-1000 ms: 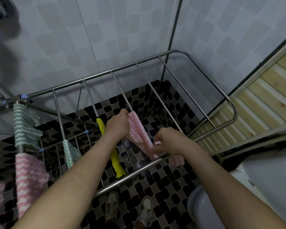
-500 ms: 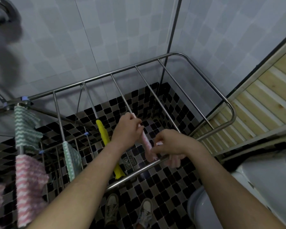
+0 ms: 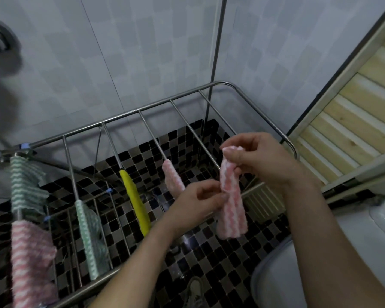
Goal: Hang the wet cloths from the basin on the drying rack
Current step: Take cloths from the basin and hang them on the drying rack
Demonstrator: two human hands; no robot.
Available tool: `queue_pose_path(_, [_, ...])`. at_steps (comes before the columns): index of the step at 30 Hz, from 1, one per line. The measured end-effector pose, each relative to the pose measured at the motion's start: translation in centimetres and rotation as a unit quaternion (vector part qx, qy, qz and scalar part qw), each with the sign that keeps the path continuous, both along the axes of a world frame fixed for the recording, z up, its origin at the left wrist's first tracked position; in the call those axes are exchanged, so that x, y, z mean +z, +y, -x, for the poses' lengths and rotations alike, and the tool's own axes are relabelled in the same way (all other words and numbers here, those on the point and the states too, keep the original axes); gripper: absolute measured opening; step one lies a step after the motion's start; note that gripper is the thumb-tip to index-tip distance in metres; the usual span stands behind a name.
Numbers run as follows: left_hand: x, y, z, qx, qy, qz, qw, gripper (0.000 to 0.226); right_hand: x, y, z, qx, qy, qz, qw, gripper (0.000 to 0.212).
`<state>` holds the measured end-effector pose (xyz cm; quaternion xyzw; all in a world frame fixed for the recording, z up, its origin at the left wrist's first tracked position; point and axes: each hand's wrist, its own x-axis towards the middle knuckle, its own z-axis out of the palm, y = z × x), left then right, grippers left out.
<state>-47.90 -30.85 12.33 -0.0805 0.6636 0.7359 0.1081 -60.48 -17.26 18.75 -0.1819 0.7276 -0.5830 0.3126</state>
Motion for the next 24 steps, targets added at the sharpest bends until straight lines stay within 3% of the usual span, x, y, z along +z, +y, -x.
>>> queue_pose_path(3, [1.2,0.1,-0.1,0.051,0.042,0.035,0.997,0.028,0.5,-1.1,-0.8,-0.039,0.063,0.011,0.997,0.017])
queue_pose_path(6, [2.5,-0.2,0.2,0.126,0.105,0.118,0.979,0.018,1.7,-2.4,-1.9,-0.027,0.115,0.013,0.993,0.018])
queue_pose_path(10, [4.6,-3.1,-0.1,0.166,0.131,0.109,0.971,0.023,3.5,-3.4,-1.6,-0.005,0.11,0.044,0.993,0.033])
queue_pose_path(12, [5.9,-4.9,-0.5,0.177,0.136,0.137,0.965,0.023,4.0,-4.2,-1.1,0.051,0.147,-0.021,0.988,0.057])
queue_pose_path(14, [6.8,-6.7,-0.6,0.189,0.14,0.178,0.956,0.023,4.4,-5.8,-1.1,0.108,0.203,-0.106,0.967,0.068])
queue_pose_path(17, [7.8,-9.8,-1.3,0.175,0.107,0.26,0.943,0.022,4.5,-9.0,-1.3,0.148,0.333,-0.198,0.91,0.049])
queue_pose_path(20, [8.8,-13.5,-3.1,0.098,0.019,0.339,0.935,0.013,3.8,-12.1,-1.8,0.165,0.4,-0.203,0.878,0.016])
queue_pose_path(22, [9.3,-16.0,-4.5,0.047,-0.014,0.336,0.941,0.012,3.1,-13.2,-1.9,0.157,0.348,-0.154,0.911,0.008])
queue_pose_path(24, [9.1,-18.7,-5.9,0.042,-0.01,0.279,0.959,0.014,2.4,-14.2,-2.0,0.148,0.221,-0.063,0.962,0.003])
